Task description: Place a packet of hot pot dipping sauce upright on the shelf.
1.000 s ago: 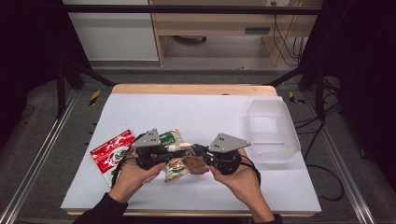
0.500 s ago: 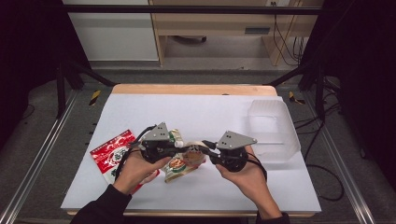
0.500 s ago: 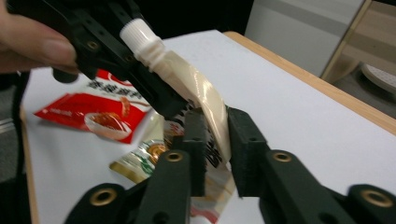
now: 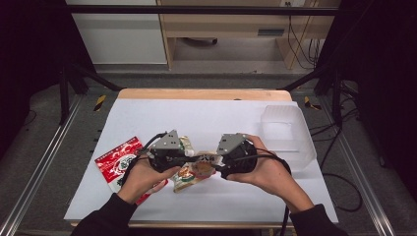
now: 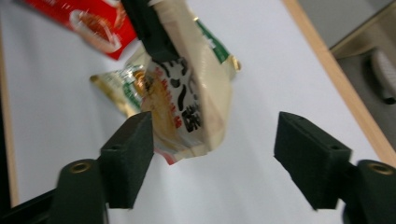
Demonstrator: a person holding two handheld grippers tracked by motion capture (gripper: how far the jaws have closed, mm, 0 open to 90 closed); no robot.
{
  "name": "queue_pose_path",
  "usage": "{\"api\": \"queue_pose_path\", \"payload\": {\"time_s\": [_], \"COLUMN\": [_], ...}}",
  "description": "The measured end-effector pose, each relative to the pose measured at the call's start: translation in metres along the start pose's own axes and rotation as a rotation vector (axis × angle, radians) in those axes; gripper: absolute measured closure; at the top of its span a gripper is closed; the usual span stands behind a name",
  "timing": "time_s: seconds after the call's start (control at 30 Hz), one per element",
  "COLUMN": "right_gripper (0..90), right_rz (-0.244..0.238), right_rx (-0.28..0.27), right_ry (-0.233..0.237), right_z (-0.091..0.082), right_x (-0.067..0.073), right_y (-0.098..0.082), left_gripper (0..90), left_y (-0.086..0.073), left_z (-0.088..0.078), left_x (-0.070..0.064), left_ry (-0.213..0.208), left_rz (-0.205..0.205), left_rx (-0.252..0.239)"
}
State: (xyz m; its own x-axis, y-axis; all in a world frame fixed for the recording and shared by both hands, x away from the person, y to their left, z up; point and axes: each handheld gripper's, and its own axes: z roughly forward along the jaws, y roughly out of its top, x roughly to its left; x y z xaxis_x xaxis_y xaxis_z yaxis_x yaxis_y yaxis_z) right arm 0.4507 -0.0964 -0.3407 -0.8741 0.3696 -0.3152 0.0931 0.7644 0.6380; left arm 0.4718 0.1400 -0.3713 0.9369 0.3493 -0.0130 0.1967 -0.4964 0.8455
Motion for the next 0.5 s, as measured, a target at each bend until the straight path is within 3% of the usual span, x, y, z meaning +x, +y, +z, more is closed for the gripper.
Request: {"api": "queue_pose_path", "payload": {"time_s": [0.03,0.33,0.5], "right_gripper": [27.8,41.2,55.8], "right_rz": [-0.032,-0.105,-0.142], "right_rx": [0.033,0.083,0.125], "right_ry": [0.027,0.096,0.133], "right_z": [0.000,0.000,0.002], "right_x": [-0.002,-0.005,-0.003], "right_y": [0.005,0.022,0.028], "left_gripper": [90.0,90.0,90.0], "left_y": [0.000,0.001,0.002], "left_z": [0.001,0.008,0.010], "left_x": [0.000,-0.004,-0.005], "left_ry": [-0.004,-0.027,-0.036], "left_rz": [0.002,0.019,0.020], "left_rx": [0.000,0.016,0.021]}}
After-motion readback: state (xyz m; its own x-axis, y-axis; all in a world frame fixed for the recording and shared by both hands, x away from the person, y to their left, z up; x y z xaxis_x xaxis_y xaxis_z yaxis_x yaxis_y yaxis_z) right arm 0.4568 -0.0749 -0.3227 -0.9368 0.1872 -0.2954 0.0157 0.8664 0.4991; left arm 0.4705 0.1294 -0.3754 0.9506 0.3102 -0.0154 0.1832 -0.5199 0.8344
